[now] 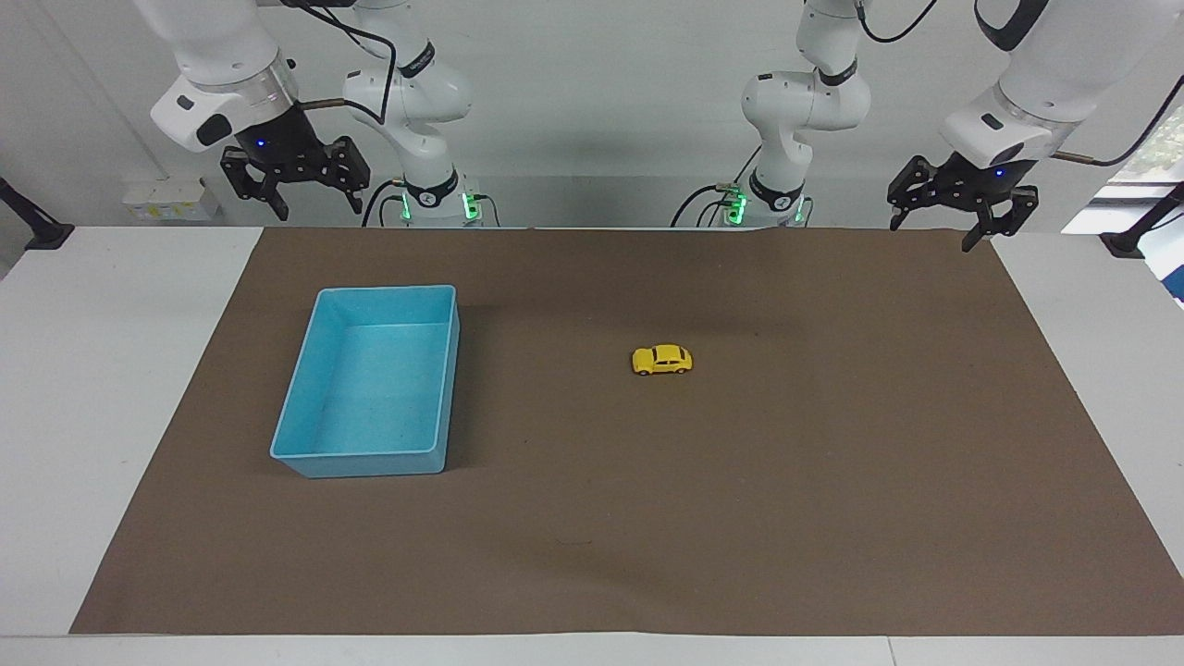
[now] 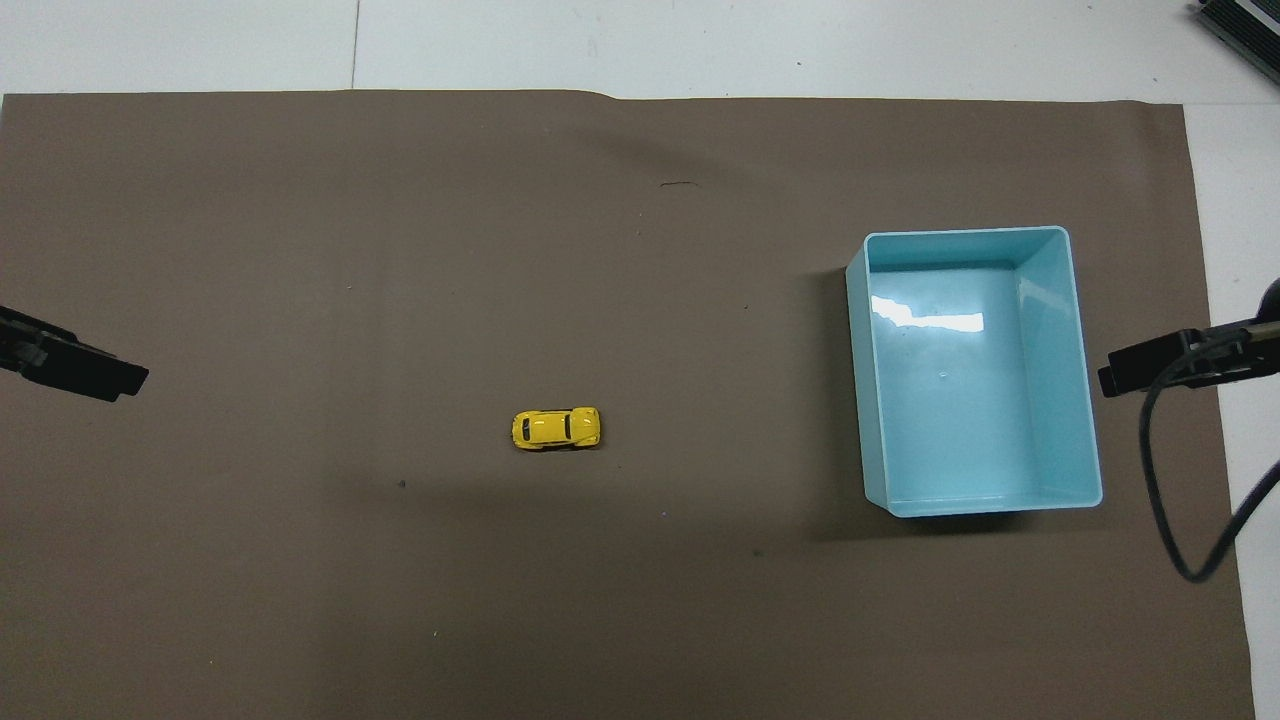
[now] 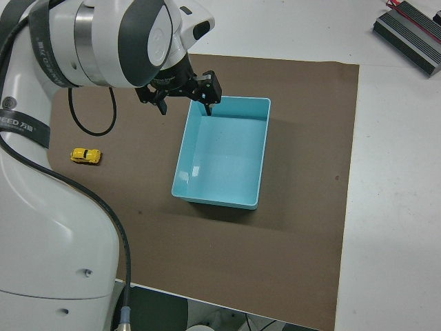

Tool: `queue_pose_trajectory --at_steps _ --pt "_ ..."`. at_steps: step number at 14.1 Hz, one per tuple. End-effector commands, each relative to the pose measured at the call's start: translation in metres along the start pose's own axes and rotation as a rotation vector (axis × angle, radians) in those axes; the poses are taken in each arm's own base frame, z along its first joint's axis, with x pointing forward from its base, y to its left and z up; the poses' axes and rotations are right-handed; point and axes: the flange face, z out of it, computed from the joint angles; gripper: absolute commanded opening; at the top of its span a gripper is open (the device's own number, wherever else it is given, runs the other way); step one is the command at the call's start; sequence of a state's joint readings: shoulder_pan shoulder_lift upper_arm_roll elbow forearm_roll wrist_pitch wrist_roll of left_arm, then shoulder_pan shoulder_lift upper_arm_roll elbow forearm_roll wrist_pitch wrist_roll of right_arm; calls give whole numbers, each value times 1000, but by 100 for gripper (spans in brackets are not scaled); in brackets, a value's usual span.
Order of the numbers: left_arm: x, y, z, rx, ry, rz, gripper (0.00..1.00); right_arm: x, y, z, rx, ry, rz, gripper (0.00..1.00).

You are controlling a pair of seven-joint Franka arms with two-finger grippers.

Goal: Wind up and store yellow beetle car

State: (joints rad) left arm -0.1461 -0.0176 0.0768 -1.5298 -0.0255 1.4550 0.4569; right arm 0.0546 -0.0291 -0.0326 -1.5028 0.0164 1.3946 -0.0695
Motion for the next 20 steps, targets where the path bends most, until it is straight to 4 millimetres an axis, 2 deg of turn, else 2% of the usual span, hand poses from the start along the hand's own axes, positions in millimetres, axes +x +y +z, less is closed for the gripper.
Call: queue_pose_trajectory --at_steps 1,5,8,11,13,16,18,19,20 --pt "12 25 -1 6 13 240 100 -5 1 -3 8 3 10 100" --pt "25 57 6 5 3 525 100 -5 1 -3 8 3 10 100" --pt "42 75 34 9 7 615 100 -5 1 -3 8 3 10 100" --pt "61 80 61 52 58 778 100 -5 1 -3 8 3 10 100" --pt "74 79 86 52 65 780 100 -5 1 -3 8 3 10 100" --pt "97 103 135 60 71 820 100 -5 1 -3 8 3 10 100" --pt "99 109 165 73 88 818 100 -5 1 -3 8 3 10 100" --pt "107 120 183 71 82 829 100 -5 1 -3 8 3 10 100" --pt "114 123 203 62 64 830 100 -5 1 -3 8 3 10 100"
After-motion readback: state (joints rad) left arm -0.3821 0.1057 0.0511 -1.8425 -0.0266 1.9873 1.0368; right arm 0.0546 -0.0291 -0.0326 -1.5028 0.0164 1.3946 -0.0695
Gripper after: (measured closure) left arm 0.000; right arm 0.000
